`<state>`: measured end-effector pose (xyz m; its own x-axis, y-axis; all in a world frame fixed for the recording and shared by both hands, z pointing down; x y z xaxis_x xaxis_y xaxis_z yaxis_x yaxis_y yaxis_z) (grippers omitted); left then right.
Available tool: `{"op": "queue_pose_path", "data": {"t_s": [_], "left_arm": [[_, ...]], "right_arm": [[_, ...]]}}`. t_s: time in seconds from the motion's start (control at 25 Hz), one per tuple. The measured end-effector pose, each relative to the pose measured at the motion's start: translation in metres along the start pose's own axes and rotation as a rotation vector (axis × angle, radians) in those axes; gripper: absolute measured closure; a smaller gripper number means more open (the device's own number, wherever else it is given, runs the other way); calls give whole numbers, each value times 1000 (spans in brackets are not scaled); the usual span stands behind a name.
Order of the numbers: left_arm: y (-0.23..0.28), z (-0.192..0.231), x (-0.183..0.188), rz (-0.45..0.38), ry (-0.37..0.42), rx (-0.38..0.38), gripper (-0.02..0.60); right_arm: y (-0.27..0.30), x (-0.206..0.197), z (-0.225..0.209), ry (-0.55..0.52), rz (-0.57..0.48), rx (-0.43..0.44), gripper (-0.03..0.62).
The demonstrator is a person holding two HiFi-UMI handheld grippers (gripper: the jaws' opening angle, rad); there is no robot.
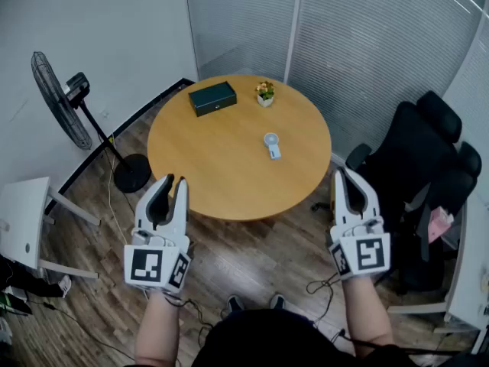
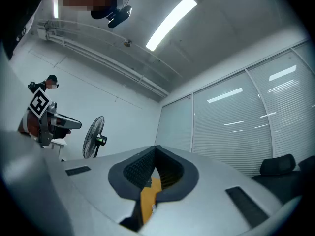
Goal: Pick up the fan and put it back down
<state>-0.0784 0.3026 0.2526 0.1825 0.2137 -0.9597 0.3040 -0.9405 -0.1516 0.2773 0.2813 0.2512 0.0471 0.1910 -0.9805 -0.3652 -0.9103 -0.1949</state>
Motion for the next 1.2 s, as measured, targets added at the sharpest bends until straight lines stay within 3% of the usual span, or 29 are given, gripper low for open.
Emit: {"op": "queue_pose_path", "data": {"t_s": [0.28,0.48,0.64,0.84,1.2], "left_arm": [[-3,-36,19,2,14,12,506],[-6,-60,32,-9,25,58,503],[-3,-80,34,15,28,79,389],[-8,-102,34,45,32,107,362],[-10,-91,21,95,34,176,362]], "right_arm": [[-22,7,-29,29,-17,10,591],[-35,10,-62,129,-60,9,577],[-39,7,-84,147,-55,26,493],[-41,1,-102,160,-38,62,448],[-15,-19,-110,194,0,87,448]]}}
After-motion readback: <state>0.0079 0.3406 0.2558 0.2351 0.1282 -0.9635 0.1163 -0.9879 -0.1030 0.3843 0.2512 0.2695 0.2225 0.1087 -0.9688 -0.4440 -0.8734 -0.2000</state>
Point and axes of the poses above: the fingertips, and each gripper's own axes: y forward along the fingers, z to its left, x out of its top, the point moved 8 cm from there along -y, backward along the fingers, and after that the axes turned 11 degrees about y, right-handed, at the moved point
